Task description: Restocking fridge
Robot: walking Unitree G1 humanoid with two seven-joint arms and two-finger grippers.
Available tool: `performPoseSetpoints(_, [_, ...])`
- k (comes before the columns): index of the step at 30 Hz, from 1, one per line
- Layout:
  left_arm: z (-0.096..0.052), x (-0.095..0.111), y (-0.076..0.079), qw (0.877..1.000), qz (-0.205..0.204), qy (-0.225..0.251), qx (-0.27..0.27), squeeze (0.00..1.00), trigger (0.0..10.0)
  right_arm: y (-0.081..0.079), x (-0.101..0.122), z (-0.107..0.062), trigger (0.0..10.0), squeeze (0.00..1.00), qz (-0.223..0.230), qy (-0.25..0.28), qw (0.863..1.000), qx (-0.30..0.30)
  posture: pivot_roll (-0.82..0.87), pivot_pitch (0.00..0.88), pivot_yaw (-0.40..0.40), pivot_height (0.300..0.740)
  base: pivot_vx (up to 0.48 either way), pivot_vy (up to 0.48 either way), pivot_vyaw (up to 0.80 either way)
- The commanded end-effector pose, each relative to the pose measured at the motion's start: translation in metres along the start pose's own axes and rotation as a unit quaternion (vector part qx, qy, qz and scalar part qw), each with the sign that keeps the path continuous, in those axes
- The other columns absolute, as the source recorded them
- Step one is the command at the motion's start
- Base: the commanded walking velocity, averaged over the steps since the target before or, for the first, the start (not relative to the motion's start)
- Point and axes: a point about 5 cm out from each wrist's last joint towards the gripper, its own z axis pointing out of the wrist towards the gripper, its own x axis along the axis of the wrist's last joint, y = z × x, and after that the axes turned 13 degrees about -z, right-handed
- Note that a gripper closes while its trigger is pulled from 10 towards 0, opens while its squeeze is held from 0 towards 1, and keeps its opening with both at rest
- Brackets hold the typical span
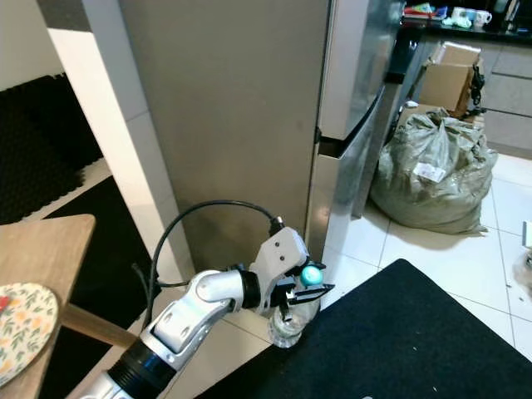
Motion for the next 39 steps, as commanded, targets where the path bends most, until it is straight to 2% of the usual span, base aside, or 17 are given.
performPoseSetpoints(1, [0.0,-0.01,-0.003,1.0,-0.006,-0.01,0.014,0.0,10.0,0.0,0.003,0.0,10.0,0.0,-0.001,0.005,1.0,0.0,-0.06,0.0,-0.008,0.74,0.0,0.0,0.0])
performPoseSetpoints(4, [-0.002,-0.026,-0.007,0.999,-0.031,-0.021,0.036,0.0,10.0,0.0,0.003,0.0,10.0,0.0,-0.002,0.006,1.0,0.0,-0.06,0.0,-0.008,0.74,0.0,0.0,0.0])
performPoseSetpoints(5, [-0.004,-0.048,-0.015,0.994,-0.062,-0.037,0.076,0.0,10.0,0.0,0.002,0.0,10.0,0.0,-0.002,0.005,1.0,-0.001,-0.06,0.0,-0.008,0.74,0.0,0.0,0.0])
performPoseSetpoints(6, [-0.005,-0.057,-0.017,0.992,-0.072,-0.046,0.094,0.0,10.0,0.0,0.001,0.0,10.0,0.0,-0.003,0.005,1.0,-0.001,-0.06,0.0,-0.008,0.74,0.0,0.0,0.0])
performPoseSetpoints(7, [-0.005,-0.057,-0.017,0.992,-0.072,-0.046,0.094,0.0,10.0,0.0,0.001,0.0,10.0,0.0,-0.003,0.005,1.0,-0.001,-0.06,0.0,-0.008,0.74,0.0,0.0,0.0])
performPoseSetpoints(8, [-0.01,-0.077,-0.021,0.986,-0.091,-0.068,0.125,0.0,10.0,0.0,0.001,0.0,10.0,0.0,-0.003,0.004,1.0,-0.002,-0.06,0.0,-0.008,0.74,0.0,0.0,0.0])
performPoseSetpoints(9, [-0.01,-0.077,-0.021,0.986,-0.091,-0.068,0.125,0.0,10.0,0.0,0.001,0.0,10.0,0.0,-0.003,0.004,1.0,-0.002,-0.06,0.0,-0.008,0.74,0.0,0.0,0.0])
performPoseSetpoints(10, [-0.015,-0.096,-0.023,0.976,-0.119,-0.087,0.161,0.0,10.0,0.001,0.002,0.0,10.0,0.0,-0.003,0.005,1.0,-0.002,-0.06,0.0,-0.009,0.74,0.0,0.0,0.0])
performPoseSetpoints(14, [-0.027,-0.128,-0.02,0.961,-0.147,-0.131,0.195,0.0,10.0,0.001,0.003,0.0,10.0,0.0,-0.002,0.007,1.0,-0.002,-0.07,0.0,-0.008,0.74,0.0,0.0,0.0])
performPoseSetpoints(15, [-0.027,-0.128,-0.02,0.961,-0.147,-0.131,0.195,0.0,10.0,0.001,0.003,0.0,10.0,0.0,-0.002,0.007,1.0,-0.002,-0.07,0.0,-0.008,0.74,0.0,0.0,0.0])
performPoseSetpoints(16, [-0.036,-0.146,-0.015,0.951,-0.165,-0.156,0.212,0.0,10.0,0.0,0.003,0.0,10.0,0.0,-0.001,0.007,1.0,-0.002,-0.07,0.0,-0.005,0.74,0.0,0.0,0.0])
performPoseSetpoints(18, [-0.043,-0.158,-0.012,0.944,-0.171,-0.174,0.224,0.0,10.0,-0.001,0.003,0.0,10.0,0.0,-0.001,0.007,1.0,-0.002,-0.07,0.0,-0.005,0.74,0.0,0.0,0.0])
performPoseSetpoints(24, [-0.051,-0.172,-0.008,0.933,-0.185,-0.183,0.249,0.0,10.0,-0.003,0.001,0.0,10.0,0.0,-0.003,0.006,1.0,0.0,-0.06,0.0,-0.005,0.74,0.0,0.0,0.0])
performPoseSetpoints(29, [-0.052,-0.176,-0.007,0.929,-0.191,-0.183,0.257,0.0,10.0,-0.003,0.002,0.0,10.0,0.0,-0.004,0.006,1.0,0.0,-0.06,0.0,-0.006,0.74,0.0,0.0,0.0])
performPoseSetpoints(33, [-0.058,-0.182,-0.007,0.919,-0.203,-0.191,0.278,0.0,10.0,-0.002,0.003,0.0,10.0,0.0,-0.004,0.008,1.0,0.0,-0.06,0.0,-0.006,0.74,0.0,0.0,0.0])
performPoseSetpoints(35, [-0.068,-0.193,-0.003,0.908,-0.214,-0.21,0.292,0.0,10.0,-0.001,0.004,0.0,10.0,0.0,-0.006,0.01,1.0,-0.001,-0.06,0.0,-0.01,0.74,0.0,0.0,0.0])
performPoseSetpoints(39, [-0.074,-0.198,-0.002,0.901,-0.215,-0.223,0.303,0.0,10.0,0.0,0.003,0.0,10.0,0.0,-0.007,0.009,1.0,-0.002,-0.06,0.0,-0.015,0.74,0.0,-0.309,0.0])
